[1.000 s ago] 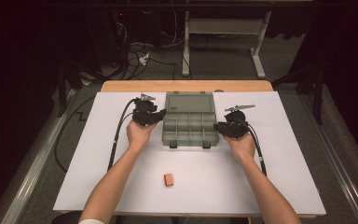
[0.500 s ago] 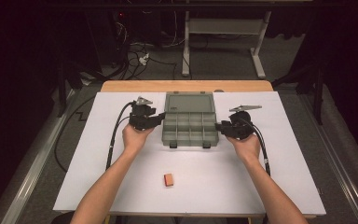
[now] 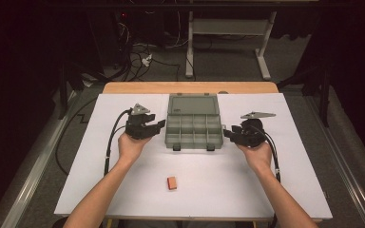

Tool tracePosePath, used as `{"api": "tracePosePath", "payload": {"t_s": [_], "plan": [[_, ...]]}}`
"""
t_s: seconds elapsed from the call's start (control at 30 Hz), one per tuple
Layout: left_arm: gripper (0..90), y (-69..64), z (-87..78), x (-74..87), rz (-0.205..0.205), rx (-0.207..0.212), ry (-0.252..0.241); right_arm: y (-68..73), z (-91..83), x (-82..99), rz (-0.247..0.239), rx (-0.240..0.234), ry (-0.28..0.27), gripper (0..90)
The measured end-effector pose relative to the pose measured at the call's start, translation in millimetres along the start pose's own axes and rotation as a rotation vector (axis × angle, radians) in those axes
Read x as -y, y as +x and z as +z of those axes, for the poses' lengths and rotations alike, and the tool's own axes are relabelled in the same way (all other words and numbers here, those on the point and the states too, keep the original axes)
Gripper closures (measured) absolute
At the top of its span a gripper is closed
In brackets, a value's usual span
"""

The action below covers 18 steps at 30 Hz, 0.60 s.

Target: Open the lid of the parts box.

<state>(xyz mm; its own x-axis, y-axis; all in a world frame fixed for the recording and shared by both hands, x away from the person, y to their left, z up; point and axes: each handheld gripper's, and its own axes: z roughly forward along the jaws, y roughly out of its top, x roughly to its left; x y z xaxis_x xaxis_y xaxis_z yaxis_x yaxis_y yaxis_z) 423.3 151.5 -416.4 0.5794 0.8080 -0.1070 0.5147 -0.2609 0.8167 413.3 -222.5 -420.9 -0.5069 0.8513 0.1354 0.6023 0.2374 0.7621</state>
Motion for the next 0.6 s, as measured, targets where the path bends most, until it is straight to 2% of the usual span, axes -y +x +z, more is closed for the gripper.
{"api": "tracePosePath", "payload": {"t_s": [0.27,0.43,0.6], "plan": [[47.0,1.4,-11.3,10.0,0.012,-0.003,-0.004,-1.6,-6.5,8.6,-0.003,0.000,-0.022,53.7],[46.7,1.8,-20.0,15.7,0.011,0.000,-0.024,-2.4,-10.9,13.7,-0.003,0.000,-0.032,52.7],[46.5,1.6,-24.4,21.3,0.016,0.006,-0.018,-3.9,-15.3,17.4,0.001,0.001,-0.039,51.6]]}}
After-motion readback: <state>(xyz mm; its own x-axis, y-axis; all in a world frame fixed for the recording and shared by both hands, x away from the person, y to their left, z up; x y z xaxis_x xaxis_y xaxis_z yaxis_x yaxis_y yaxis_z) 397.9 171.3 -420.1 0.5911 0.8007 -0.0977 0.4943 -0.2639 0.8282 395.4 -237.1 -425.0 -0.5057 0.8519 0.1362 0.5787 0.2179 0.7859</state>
